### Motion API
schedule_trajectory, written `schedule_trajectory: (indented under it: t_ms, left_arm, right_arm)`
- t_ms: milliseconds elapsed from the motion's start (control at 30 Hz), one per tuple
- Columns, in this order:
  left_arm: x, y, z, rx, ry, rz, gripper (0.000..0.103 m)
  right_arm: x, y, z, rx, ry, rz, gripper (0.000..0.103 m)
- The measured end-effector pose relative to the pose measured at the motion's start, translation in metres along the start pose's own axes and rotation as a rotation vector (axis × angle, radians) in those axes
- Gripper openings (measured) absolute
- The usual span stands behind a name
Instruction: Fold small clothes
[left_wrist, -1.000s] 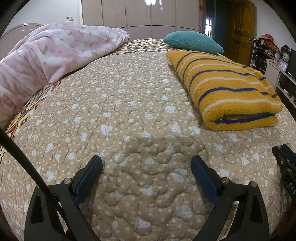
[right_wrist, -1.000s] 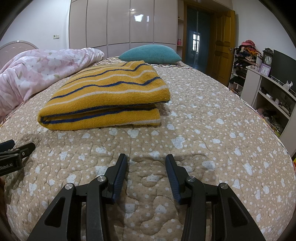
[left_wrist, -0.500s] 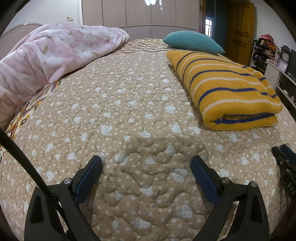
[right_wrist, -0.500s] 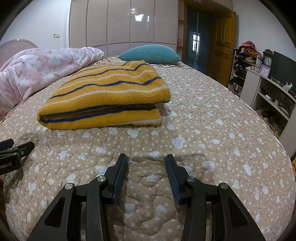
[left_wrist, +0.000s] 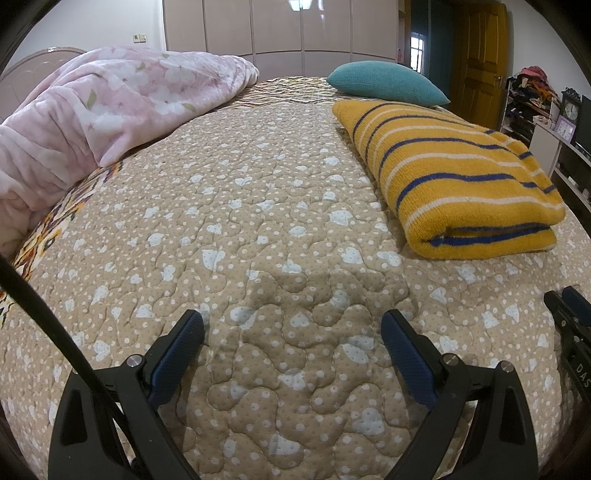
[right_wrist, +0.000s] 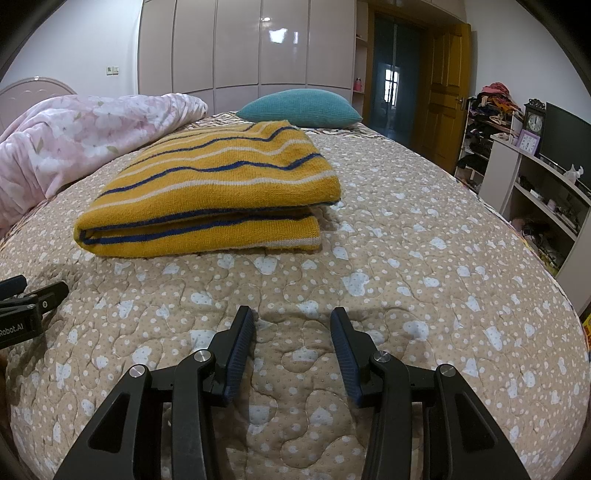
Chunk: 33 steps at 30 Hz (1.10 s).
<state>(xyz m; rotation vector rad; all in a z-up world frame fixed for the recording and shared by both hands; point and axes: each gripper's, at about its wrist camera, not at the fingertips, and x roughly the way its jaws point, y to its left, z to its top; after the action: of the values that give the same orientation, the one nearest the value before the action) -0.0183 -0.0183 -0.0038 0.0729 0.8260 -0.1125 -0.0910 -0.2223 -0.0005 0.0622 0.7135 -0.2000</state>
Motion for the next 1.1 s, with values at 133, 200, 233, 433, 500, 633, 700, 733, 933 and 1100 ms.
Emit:
schedule_trajectory:
  t_ms: [133,200,233,433,500,633,700,733,933,1100]
  left_arm:
    - [-0.0002,0.0003,0.0005,0.000,0.000,0.004,0.097]
    - [-0.0004,0.0003,0.0005,0.000,0.000,0.004,0.097]
    - [-0.0002,0.0002,0.0008,0.000,0.000,0.006,0.097]
    - [-0.0005,-0.0002,0.0005,0.000,0.000,0.005,0.097]
    - [-0.0006,0.0005,0.0009,0.000,-0.002,0.012,0.097]
    - [-0.0010,0.0006,0.0015,0.000,-0.002,0.015,0.097]
    - [-0.0010,0.0003,0.0013,0.000,-0.003,0.015,0.098]
    - [-0.0010,0.0005,0.0014,0.000,-0.003,0.015,0.098]
    - [-0.0009,0.0005,0.0012,0.000,-0.003,0.015,0.098]
    - [-0.0008,0.0002,0.0009,0.001,-0.003,0.015,0.098]
  right_arm:
    - [-0.0004,0.0011,-0.0004,-0.001,0.000,0.000,0.046]
    - [-0.0003,0.0007,-0.0001,-0.003,-0.001,-0.001,0.046]
    - [-0.0003,0.0008,-0.0001,-0.003,-0.001,0.000,0.046]
    - [0.0001,-0.0009,0.0003,-0.008,-0.001,0.000,0.046]
    - [0.0001,-0.0028,0.0003,-0.011,-0.002,-0.001,0.046]
    - [0.0009,-0.0013,0.0007,-0.015,-0.003,0.000,0.046]
    - [0.0028,-0.0035,0.0018,-0.018,-0.003,0.001,0.046]
    - [0.0028,-0.0032,0.0017,-0.019,-0.004,0.001,0.046]
    - [0.0022,-0.0030,0.0013,-0.023,-0.005,-0.002,0.046]
    - [0.0023,-0.0057,0.0024,-0.028,-0.007,-0.005,0.046]
